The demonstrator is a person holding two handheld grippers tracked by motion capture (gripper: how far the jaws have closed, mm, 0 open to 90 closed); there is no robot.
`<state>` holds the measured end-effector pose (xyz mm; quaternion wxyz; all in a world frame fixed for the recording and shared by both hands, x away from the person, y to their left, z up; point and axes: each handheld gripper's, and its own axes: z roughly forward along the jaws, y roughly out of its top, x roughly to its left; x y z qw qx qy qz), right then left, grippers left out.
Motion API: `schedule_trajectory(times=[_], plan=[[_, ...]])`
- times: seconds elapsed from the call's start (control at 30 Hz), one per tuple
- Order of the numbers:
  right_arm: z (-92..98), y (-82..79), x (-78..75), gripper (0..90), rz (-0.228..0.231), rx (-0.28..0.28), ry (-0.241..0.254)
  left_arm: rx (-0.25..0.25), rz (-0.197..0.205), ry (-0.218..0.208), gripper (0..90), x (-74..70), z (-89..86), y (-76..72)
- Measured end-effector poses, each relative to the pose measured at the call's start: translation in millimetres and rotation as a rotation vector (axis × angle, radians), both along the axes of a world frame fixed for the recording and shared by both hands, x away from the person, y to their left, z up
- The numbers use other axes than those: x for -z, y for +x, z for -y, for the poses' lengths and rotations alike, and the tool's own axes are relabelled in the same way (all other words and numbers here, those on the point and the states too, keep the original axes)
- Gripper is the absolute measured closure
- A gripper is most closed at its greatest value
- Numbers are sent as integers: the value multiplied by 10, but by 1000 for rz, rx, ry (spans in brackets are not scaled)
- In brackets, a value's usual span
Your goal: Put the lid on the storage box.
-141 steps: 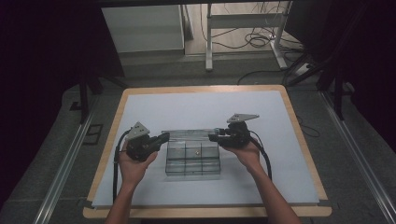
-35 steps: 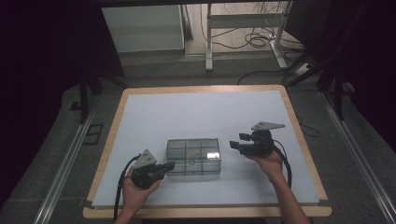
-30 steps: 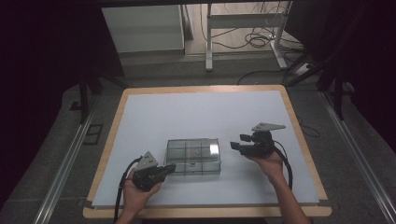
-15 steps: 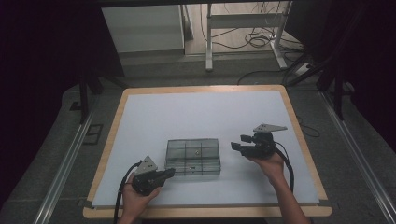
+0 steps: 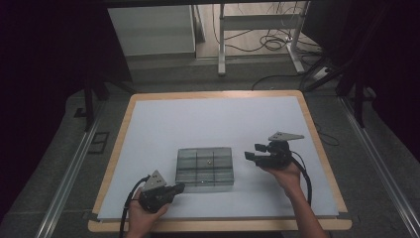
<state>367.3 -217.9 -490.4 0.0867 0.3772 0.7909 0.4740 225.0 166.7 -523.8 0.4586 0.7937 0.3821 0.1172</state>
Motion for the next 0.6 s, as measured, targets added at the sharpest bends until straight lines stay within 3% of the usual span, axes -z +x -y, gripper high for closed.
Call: schedule_trajectory(times=[0.13,0.3,0.4,0.6], plan=[[6,-19,8,369,-2,-2,-1,-18,29,-15,893,-49,-47,14],[30,-40,21,368,4,3,2,-108,81,-27,875,-90,-231,94],[56,-54,23,367,2,6,11,-131,68,-86,867,-140,-381,129],[98,-81,49,366,6,15,11,-191,69,-104,841,-173,-584,167]])
